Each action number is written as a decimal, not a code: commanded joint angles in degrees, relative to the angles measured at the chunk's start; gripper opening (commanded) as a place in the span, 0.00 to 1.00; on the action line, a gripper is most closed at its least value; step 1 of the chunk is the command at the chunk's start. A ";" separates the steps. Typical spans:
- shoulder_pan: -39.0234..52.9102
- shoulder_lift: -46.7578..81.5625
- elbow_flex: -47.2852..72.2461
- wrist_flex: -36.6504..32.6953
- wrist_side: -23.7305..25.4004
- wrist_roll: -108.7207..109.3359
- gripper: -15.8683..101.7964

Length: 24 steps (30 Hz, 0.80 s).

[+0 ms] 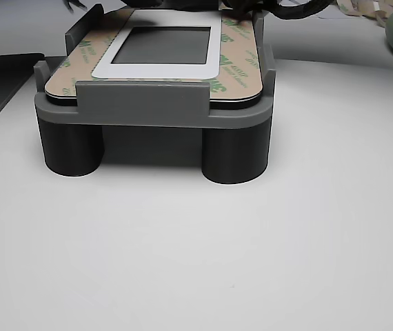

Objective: Peel off protective film from adhesive tape.

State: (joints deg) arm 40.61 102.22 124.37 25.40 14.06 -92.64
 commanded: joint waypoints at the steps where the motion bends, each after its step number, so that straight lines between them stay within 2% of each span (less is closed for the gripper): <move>1: -0.35 0.62 -2.11 -0.62 -0.09 0.35 0.05; 14: 1.93 -3.69 -7.03 3.25 0.53 2.20 0.05; 24: 1.93 -3.60 -5.62 2.55 0.18 1.23 0.05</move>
State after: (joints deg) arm 42.98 97.38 119.62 28.65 14.24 -91.23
